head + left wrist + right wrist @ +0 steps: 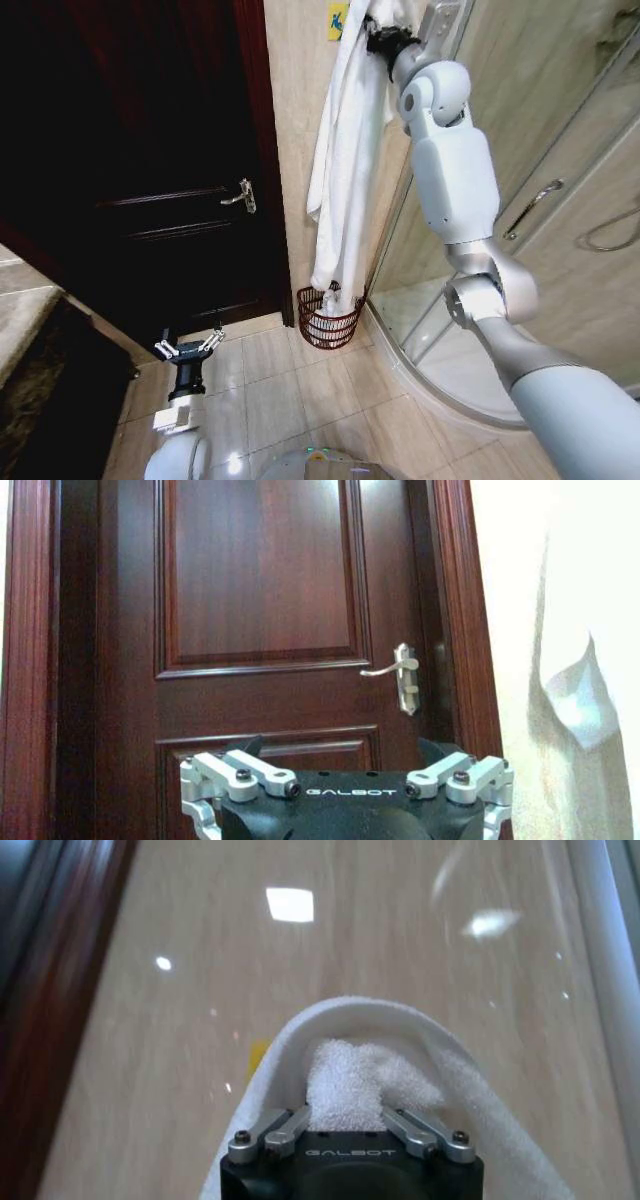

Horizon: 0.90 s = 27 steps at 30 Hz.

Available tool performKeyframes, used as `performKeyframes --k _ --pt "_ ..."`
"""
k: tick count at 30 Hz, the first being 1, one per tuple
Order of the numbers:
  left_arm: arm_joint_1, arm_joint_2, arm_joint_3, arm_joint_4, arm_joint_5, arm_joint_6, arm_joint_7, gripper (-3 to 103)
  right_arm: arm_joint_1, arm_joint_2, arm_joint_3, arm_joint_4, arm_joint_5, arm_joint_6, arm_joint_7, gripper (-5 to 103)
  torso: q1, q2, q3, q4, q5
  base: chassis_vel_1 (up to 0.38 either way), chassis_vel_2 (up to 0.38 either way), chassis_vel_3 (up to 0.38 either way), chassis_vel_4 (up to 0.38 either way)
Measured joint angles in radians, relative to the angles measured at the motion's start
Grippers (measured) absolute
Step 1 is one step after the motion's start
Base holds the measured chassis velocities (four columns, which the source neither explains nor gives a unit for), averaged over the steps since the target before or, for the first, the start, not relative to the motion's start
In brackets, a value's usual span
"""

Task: Discard the used towel into the hamper.

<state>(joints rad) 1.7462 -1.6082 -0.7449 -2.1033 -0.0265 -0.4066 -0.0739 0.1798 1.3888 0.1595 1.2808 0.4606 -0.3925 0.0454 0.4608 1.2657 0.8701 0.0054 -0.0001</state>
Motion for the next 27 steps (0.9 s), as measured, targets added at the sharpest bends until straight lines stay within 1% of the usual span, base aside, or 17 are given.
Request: performKeyframes --k 2,4,5,8,11,14,17,20,22,23,25,26,27 --pt "0.000 0.000 0.000 0.000 0.000 -0.001 0.000 100 -0.022 -0.009 0.000 0.012 -0.001 0.001 0.000 14 0.000 0.000 0.000 0.0000 0.0000 0.000 0.000 0.000 0.000" --pt "-0.001 0.000 0.003 0.005 0.001 -0.005 0.000 100 -0.116 -0.042 0.001 0.069 -0.002 0.010 0.000 14 0.000 0.000 0.000 -0.0003 0.0002 0.000 0.000 0.000 0.000" --pt "-0.001 0.000 0.003 0.005 0.001 -0.005 0.000 100 -0.116 -0.042 0.001 0.069 -0.002 0.010 0.000 14 0.000 0.000 0.000 -0.0003 0.0002 0.000 0.000 0.000 0.000" --pt "-0.003 0.000 0.014 0.018 0.010 -0.014 0.000 100 -0.255 -0.077 0.000 0.138 -0.020 0.027 -0.002 14 0.000 0.000 0.000 -0.0004 0.0005 0.000 0.000 0.000 0.000" --pt "-0.002 0.000 0.017 0.021 0.014 -0.019 0.000 100 -0.286 -0.084 -0.002 0.150 -0.030 0.033 -0.003 14 0.000 0.000 0.000 -0.0003 0.0005 0.000 0.000 0.000 0.000" --pt "0.003 0.000 0.019 0.023 0.016 -0.027 0.000 100 -0.333 -0.096 -0.003 0.154 -0.062 0.048 -0.009 14 0.000 0.000 0.000 0.0000 0.0004 0.000 0.000 0.000 0.000" --pt "0.006 0.000 0.017 0.027 0.016 -0.034 0.000 100 -0.335 -0.101 -0.002 0.127 -0.091 0.068 -0.010 14 0.000 0.000 0.000 0.0000 0.0004 0.000 0.000 0.000 0.000" --pt "0.007 0.000 0.017 0.029 0.016 -0.036 0.000 100 -0.312 -0.100 -0.002 0.097 -0.097 0.090 -0.002 14 0.000 0.000 0.000 -0.0002 0.0005 0.000 0.000 0.000 0.000" --pt "0.007 0.000 0.017 0.029 0.016 -0.037 0.000 100 -0.249 -0.083 -0.003 0.055 -0.087 0.125 0.028 14 0.000 0.000 0.000 -0.0002 0.0003 0.000 0.000 0.000 0.000" --pt "0.007 0.000 0.017 0.029 0.016 -0.037 0.000 100 -0.249 -0.083 -0.003 0.055 -0.087 0.125 0.028 14 0.000 0.000 0.000 -0.0002 0.0003 0.000 0.000 0.000 0.000" --pt "0.007 0.000 0.017 0.027 0.018 -0.037 0.000 100 -0.171 -0.060 -0.010 0.019 -0.069 0.156 0.062 14 0.000 0.000 0.000 0.0002 -0.0003 0.000 0.000 0.000 0.000" --pt "0.007 0.000 0.017 0.027 0.018 -0.037 0.000 100 -0.171 -0.060 -0.010 0.019 -0.069 0.156 0.062 14 0.000 0.000 0.000 0.0002 -0.0003 0.000 0.000 0.000 0.000" --pt "0.007 0.000 0.017 0.025 0.019 -0.037 0.000 100 -0.136 -0.048 -0.017 0.006 -0.061 0.170 0.078 14 0.000 0.000 0.000 0.0002 -0.0003 0.000 0.000 0.000 0.000"
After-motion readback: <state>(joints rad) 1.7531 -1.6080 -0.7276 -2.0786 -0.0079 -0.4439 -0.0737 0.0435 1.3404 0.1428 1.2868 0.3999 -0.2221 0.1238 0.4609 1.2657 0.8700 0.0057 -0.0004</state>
